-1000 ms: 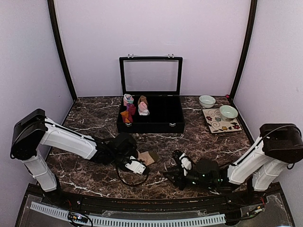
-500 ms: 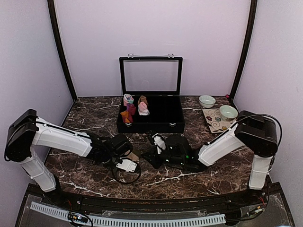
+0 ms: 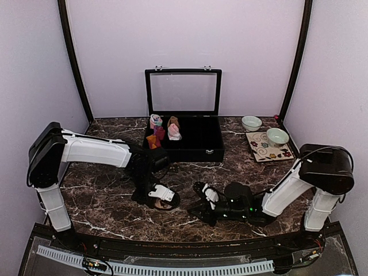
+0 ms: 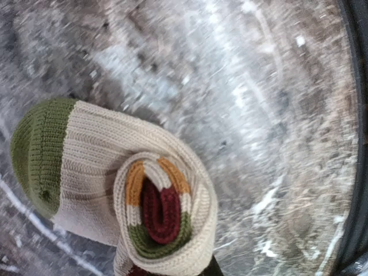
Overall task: Roll the socks
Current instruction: Roll the sock at the center of the board.
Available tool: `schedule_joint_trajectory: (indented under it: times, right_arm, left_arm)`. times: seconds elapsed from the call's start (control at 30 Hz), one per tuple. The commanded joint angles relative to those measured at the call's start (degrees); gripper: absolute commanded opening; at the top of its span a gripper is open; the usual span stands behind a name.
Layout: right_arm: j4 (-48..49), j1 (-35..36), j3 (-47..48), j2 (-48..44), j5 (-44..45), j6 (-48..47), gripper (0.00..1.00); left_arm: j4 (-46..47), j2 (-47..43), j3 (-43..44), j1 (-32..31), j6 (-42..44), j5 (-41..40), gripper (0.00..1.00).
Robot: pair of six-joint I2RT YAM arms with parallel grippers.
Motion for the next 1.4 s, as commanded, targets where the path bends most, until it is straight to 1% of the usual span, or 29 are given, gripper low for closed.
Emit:
schedule_joint_trajectory:
  times: [0.0, 0.07, 0.13, 0.23, 0.3, 0.37, 0.4, 0.47, 0.5, 0.57, 0.67, 0.77, 0.87, 0.93, 1.0, 1.17, 1.27, 1.37]
  right_arm:
    - [-3.9, 7.9, 1.8, -2.5, 8.0, -16.7, 0.24]
    - [-6.1, 11.7, 2.5, -1.9, 14.3, -21.5, 0.24]
    - [-6.1, 13.3, 2.3, -1.3, 18.3, -23.8, 0.25]
    - [-5.7, 13.3, 2.9, -0.1, 23.9, -21.6, 0.25]
    - [-3.1, 11.4, 2.4, 0.2, 24.9, -16.2, 0.21]
    - [1.8, 8.4, 0.3, -0.5, 22.1, -7.6, 0.09]
    - [4.7, 6.8, -1.0, -0.7, 20.9, -2.8, 0.05]
    - [12.4, 4.1, -4.3, -0.9, 17.6, 5.4, 0.02]
    - [14.7, 2.9, -4.9, -0.9, 15.5, 8.6, 0.00]
    - [15.4, 0.6, -4.2, -0.8, 11.1, 14.1, 0.00]
    - [11.3, -4.1, -1.1, 0.1, 1.4, 22.3, 0.00]
    - [4.6, -8.9, 4.5, 3.3, -12.0, 32.1, 0.00]
    - [1.7, -10.5, 10.1, 7.6, -22.0, 37.7, 0.00]
    - [-4.8, -10.8, 15.0, 9.9, -26.3, 38.0, 0.00]
    - [-13.3, -10.8, 18.8, 10.7, -28.1, 35.6, 0.00]
    - [-25.5, -10.9, 23.8, 11.4, -29.5, 31.0, 0.00]
    - [-34.1, -11.0, 27.8, 13.4, -29.0, 27.6, 0.00]
    - [-43.6, -11.1, 32.3, 15.6, -26.4, 23.8, 0.00]
  left_arm:
    - [-17.7, 11.5, 1.7, 0.0, 1.5, 14.3, 0.00]
    - [-18.8, 13.9, 4.8, 0.1, 0.5, 14.9, 0.00]
    - [-19.2, 15.1, 6.6, 0.0, -0.5, 14.9, 0.00]
    - [-19.0, 15.8, 7.9, 0.0, -2.1, 13.8, 0.00]
    - [-16.7, 14.6, 7.0, 0.1, -3.5, 12.5, 0.00]
    - [-13.0, 12.9, 5.2, 0.1, -5.1, 11.5, 0.00]
    - [-11.4, 12.0, 4.4, 0.1, -6.2, 10.8, 0.00]
    - [-7.9, 10.3, 2.7, 0.1, -8.1, 9.1, 0.00]
    - [-6.3, 9.5, 1.9, 0.1, -8.9, 8.2, 0.00]
    - [-3.8, 8.0, 0.4, 0.1, -10.0, 6.5, 0.00]
    - [1.6, 5.5, -2.8, 0.1, -11.6, 2.2, 0.00]
    - [7.7, 3.0, -6.0, 0.0, -13.0, -2.7, 0.00]
    - [11.4, 1.8, -7.3, -0.3, -14.0, -6.0, 0.00]
    - [12.2, 1.5, -7.9, -1.0, -13.7, -7.1, 0.00]
    - [12.8, 1.5, -8.6, -2.0, -13.4, -8.7, 0.00]
    - [14.2, 0.5, -10.4, -3.3, -13.2, -9.9, 0.00]
    - [14.5, 0.7, -10.8, -3.7, -13.3, -10.5, 0.00]
    - [14.6, 0.8, -11.2, -4.6, -12.9, -11.7, 0.00]
